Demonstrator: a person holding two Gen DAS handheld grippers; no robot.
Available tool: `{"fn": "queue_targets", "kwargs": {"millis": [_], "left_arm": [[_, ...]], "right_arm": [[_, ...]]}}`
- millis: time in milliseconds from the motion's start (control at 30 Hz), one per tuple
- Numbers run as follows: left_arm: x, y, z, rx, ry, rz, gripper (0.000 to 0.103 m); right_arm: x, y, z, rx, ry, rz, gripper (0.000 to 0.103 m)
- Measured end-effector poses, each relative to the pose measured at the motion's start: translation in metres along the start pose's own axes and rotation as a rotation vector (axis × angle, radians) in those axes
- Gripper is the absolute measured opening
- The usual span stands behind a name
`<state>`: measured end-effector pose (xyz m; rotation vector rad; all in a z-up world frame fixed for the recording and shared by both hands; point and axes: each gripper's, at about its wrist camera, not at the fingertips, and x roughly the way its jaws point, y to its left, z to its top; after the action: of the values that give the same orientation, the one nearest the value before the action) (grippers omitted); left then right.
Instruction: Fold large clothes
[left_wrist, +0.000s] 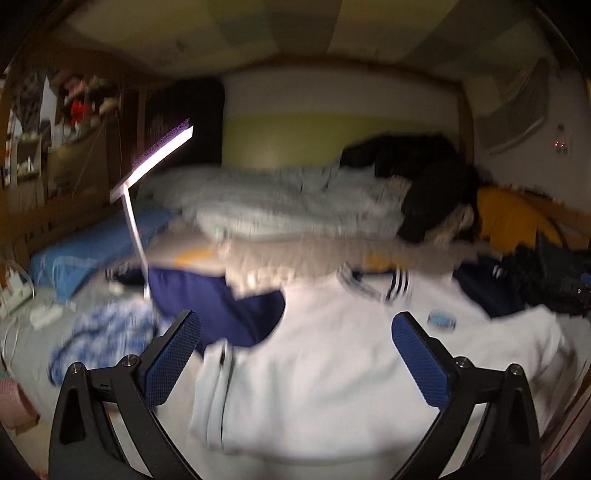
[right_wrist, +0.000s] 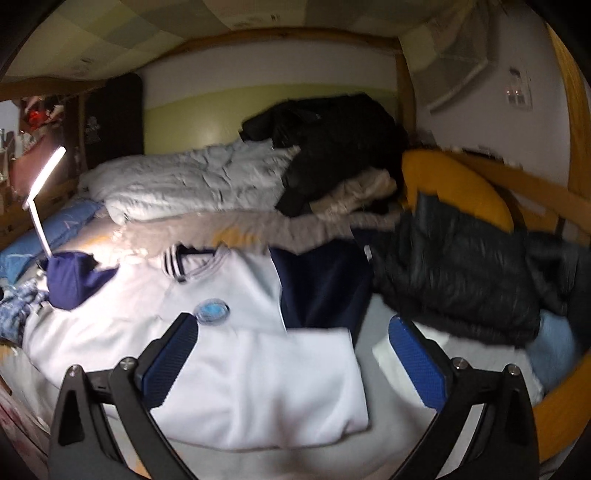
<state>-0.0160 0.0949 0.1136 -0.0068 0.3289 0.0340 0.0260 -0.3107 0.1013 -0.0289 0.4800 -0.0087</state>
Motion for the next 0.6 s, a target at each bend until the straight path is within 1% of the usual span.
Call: {"fn": "queue_targets", "kwargs": {"millis": [67, 133, 200, 267, 300, 367, 433, 500, 600], "left_arm": [[-0.004, -0.004, 0.016, 0.003, -0.043, -0.004, 0.103], [-0.007, -0.008, 0.034, -0.026, -0.078, 0.004, 0.103], [-0.007, -0.014, 0.052, -0.021, -0.099, -0.028, 0.103], [0.000, -0.022, 0.070, 0.002, -0.097, -0.054, 0.103], [0.002, -0.025, 0.077, 0.003, -0.110, -0.059, 0.103], [0.009, -0.033, 0.089, 0.022, -0.123, -0.053, 0.103], [0.019, -0.041, 0.098, 0.045, -0.110, -0.084, 0.103], [0.027, -0.044, 0.100, 0.040, -0.106, -0.112, 0.103], [0.043, -0.048, 0.093, 0.037, -0.116, -0.108, 0.103]], "right_arm": [[-0.012, 0.001, 0.019, 0.026, -0.053, 0.035, 0.103], [-0.023, 0.000, 0.035, 0.065, -0.096, 0.083, 0.103], [-0.029, 0.004, 0.052, 0.081, -0.129, 0.110, 0.103], [-0.035, 0.006, 0.064, 0.089, -0.178, 0.099, 0.103], [-0.038, 0.007, 0.071, 0.089, -0.222, 0.085, 0.103], [-0.037, 0.010, 0.083, 0.071, -0.252, 0.065, 0.103], [-0.030, 0.012, 0.092, 0.042, -0.240, 0.091, 0.103], [-0.018, 0.013, 0.098, 0.024, -0.210, 0.086, 0.103], [0.002, 0.010, 0.098, 0.034, -0.192, 0.075, 0.103]]}}
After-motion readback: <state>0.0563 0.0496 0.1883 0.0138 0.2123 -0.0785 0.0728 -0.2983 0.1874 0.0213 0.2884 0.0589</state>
